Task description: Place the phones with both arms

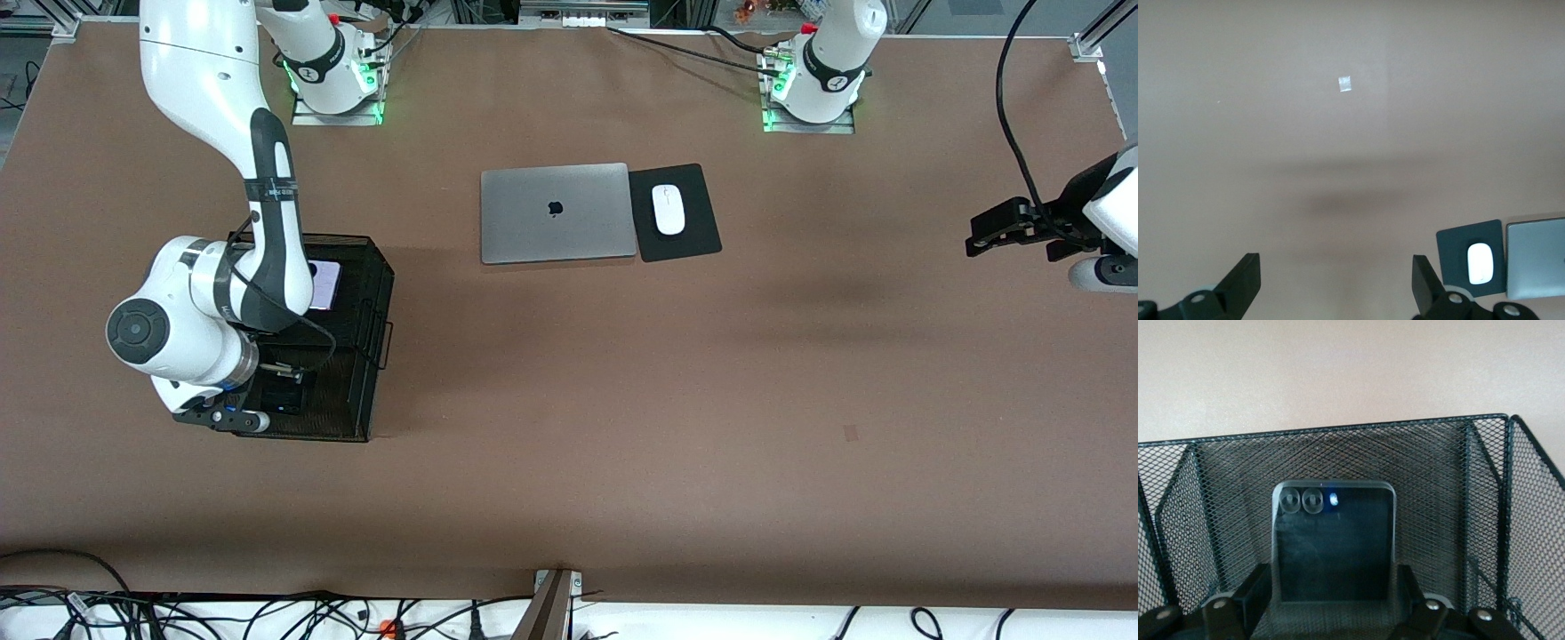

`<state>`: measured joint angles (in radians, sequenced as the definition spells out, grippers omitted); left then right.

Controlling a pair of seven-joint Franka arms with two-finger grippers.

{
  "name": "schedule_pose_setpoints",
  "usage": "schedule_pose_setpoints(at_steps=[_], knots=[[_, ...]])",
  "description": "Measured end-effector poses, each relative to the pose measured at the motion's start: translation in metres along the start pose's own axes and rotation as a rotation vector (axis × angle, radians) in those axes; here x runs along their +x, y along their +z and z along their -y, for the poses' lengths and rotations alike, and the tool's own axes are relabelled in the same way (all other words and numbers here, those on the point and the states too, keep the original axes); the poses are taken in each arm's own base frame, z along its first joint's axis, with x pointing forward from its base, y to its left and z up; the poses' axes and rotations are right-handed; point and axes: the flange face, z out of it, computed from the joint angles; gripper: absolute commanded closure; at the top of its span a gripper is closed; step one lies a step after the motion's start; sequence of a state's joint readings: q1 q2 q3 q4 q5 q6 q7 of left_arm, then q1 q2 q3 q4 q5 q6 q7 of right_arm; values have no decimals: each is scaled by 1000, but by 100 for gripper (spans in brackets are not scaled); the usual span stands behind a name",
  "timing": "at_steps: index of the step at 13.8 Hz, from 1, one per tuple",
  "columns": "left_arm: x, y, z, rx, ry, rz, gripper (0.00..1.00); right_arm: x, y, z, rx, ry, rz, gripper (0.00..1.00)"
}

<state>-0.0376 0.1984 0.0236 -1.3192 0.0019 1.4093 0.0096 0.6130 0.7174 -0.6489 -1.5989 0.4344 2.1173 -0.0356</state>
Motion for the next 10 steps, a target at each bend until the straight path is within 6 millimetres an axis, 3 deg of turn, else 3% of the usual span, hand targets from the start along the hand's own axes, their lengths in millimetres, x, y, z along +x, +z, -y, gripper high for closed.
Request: schedule_pose_setpoints(at_steps=[3, 6, 10], knots=[[-2, 0, -9, 54, 19, 12, 0, 4, -8, 0, 2, -1, -25, 0], [-4, -1, -13, 60, 26, 12, 0, 12, -28, -1, 12, -2, -26, 0], [-6, -3, -9, 60, 20, 14, 0, 17, -82, -14, 44, 0, 104, 1]])
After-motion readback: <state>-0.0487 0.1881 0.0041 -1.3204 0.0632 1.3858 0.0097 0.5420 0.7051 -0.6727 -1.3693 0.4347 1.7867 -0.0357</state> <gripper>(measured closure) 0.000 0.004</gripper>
